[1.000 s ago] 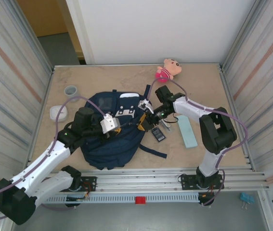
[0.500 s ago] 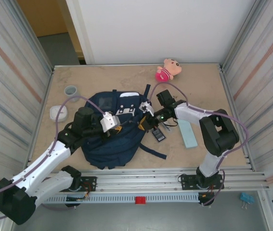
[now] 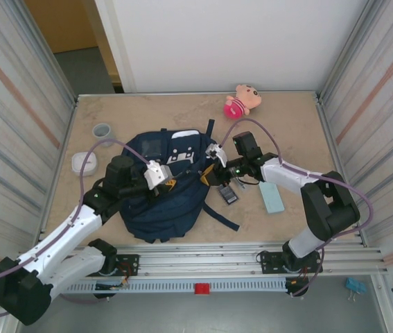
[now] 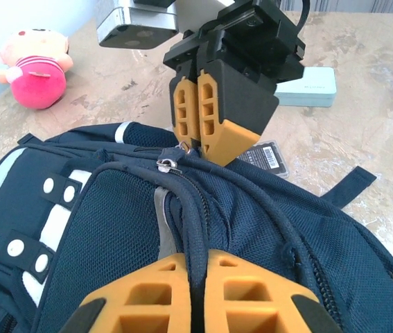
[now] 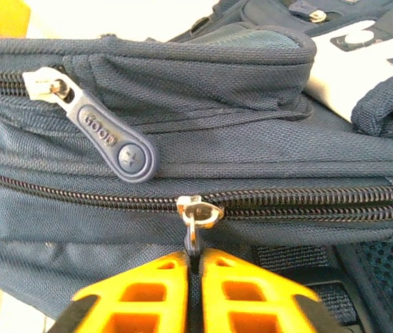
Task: Pack books, pencil case, and school supplies into a backpack
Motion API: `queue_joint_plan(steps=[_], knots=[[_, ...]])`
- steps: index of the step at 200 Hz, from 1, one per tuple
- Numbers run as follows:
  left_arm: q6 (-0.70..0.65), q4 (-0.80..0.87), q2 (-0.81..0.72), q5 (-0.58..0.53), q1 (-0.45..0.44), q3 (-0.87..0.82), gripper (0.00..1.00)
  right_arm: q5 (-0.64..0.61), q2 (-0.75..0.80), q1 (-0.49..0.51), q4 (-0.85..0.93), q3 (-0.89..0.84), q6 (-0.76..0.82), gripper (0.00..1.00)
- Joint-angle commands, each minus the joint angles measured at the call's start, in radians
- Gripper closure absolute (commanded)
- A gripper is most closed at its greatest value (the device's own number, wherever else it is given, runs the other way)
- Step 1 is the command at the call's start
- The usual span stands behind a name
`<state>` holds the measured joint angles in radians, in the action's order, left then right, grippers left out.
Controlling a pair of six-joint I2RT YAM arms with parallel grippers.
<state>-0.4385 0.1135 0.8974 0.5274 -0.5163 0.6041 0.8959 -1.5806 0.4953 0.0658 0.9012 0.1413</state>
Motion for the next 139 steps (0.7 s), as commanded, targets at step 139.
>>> queue_joint_plan(steps=[139], knots=[[0.072,-0.097,0.032,-0.359,-0.059,0.051,1.0,0.04,0.084,0.006,-0.093,-0.024,-0.174,1.0]])
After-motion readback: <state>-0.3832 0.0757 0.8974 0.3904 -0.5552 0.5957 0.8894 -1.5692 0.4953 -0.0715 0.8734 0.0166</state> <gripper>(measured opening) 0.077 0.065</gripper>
